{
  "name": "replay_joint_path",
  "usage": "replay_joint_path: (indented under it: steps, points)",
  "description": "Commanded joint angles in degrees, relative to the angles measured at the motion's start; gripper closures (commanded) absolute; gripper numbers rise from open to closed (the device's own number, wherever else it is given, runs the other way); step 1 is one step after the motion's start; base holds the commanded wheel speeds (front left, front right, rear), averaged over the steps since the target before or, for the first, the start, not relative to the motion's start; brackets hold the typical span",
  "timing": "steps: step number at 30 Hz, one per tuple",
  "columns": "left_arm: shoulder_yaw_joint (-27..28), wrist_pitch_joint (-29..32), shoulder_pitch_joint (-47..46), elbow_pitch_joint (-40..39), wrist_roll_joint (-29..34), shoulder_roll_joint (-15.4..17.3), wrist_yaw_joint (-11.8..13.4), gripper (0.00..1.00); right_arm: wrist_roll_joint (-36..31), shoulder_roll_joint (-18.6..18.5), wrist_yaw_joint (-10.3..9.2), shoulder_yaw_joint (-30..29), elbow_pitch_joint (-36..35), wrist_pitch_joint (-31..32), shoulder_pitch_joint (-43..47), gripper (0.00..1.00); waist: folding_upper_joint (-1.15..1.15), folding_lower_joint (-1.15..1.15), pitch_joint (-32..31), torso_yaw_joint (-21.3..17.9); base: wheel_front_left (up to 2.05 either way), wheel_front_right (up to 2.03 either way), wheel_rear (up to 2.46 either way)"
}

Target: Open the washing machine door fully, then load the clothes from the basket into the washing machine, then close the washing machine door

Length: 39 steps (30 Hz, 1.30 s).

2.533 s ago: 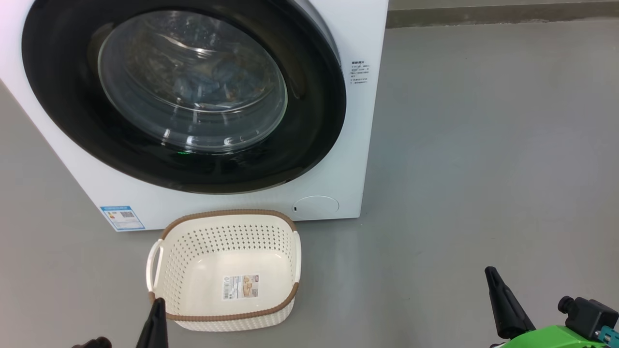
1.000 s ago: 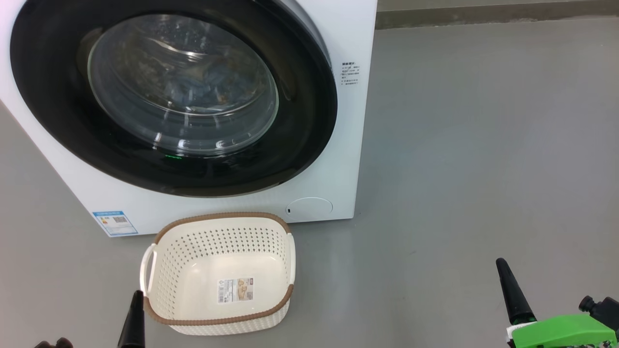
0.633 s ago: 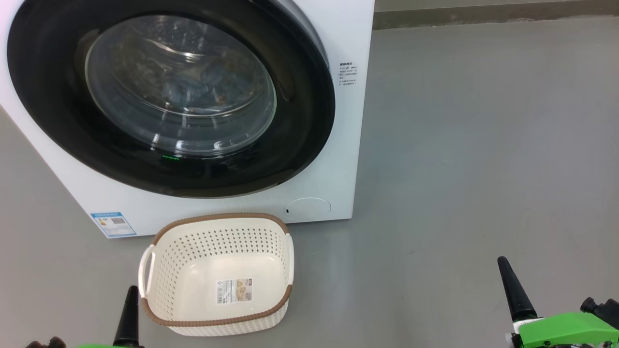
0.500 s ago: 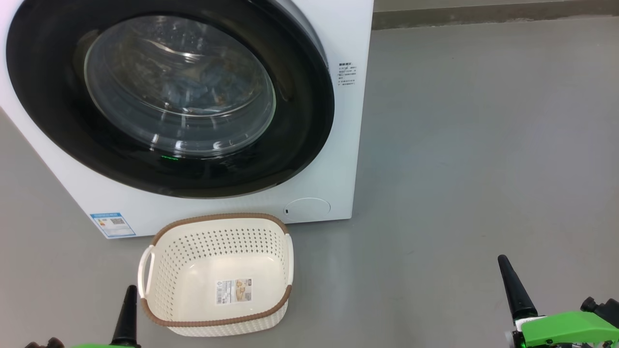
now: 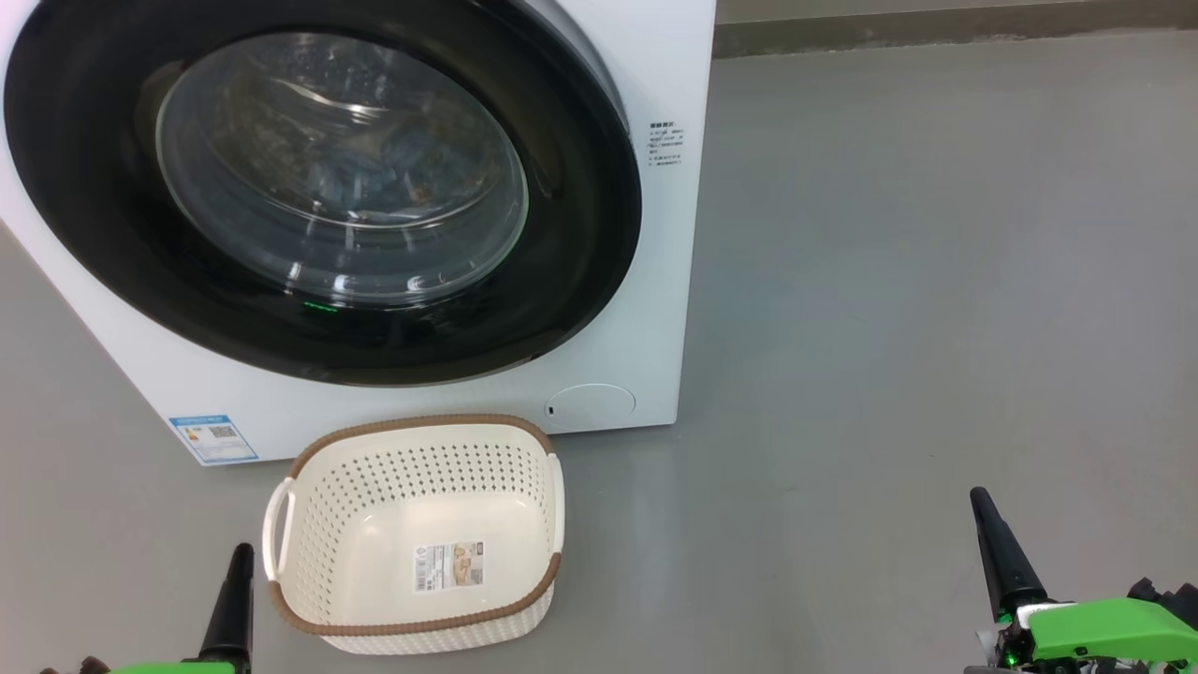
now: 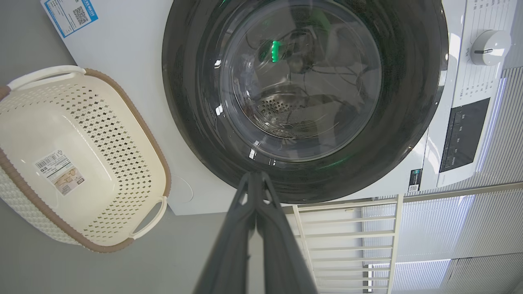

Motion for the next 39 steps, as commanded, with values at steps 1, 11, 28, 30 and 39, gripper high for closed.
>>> replay_joint_path:
  steps: [1,11,28,30,39]
  points:
    - [2.07,0.46,-2.96,-0.92,-1.85,0.69,-0.86,1.0,1.99,-0.58,0.08,0.75,-1.14,0.56,-2.67,1.0,0.0,0.0,-0.01,-0.04,0.0,0.0,0.0]
    - [3.42,2.07,-3.81,-0.33,-8.08,0.61,-1.44,1.0,8.39,-0.57,0.09,0.37,-0.19,1.69,-3.47,1.0,0.0,0.0,-0.04,-0.33,0.0,0.0,0.0]
    - [4.09,2.81,-4.14,-0.11,-10.26,0.46,-1.66,1.0,10.55,-0.38,0.09,-0.03,0.18,2.33,-3.79,1.0,0.0,0.0,-0.06,-0.44,0.0,0.0,0.0]
    - [4.11,2.83,-4.14,-0.11,-10.24,0.44,-1.66,1.0,10.52,-0.36,0.09,-0.07,0.19,2.36,-3.79,1.0,0.0,0.0,-0.06,-0.44,0.0,0.0,0.0]
    - [4.21,2.91,-4.15,-0.11,-10.16,0.37,-1.66,1.0,10.39,-0.25,0.09,-0.22,0.2,2.48,-3.8,1.0,0.0,0.0,-0.06,-0.44,0.0,0.0,0.0]
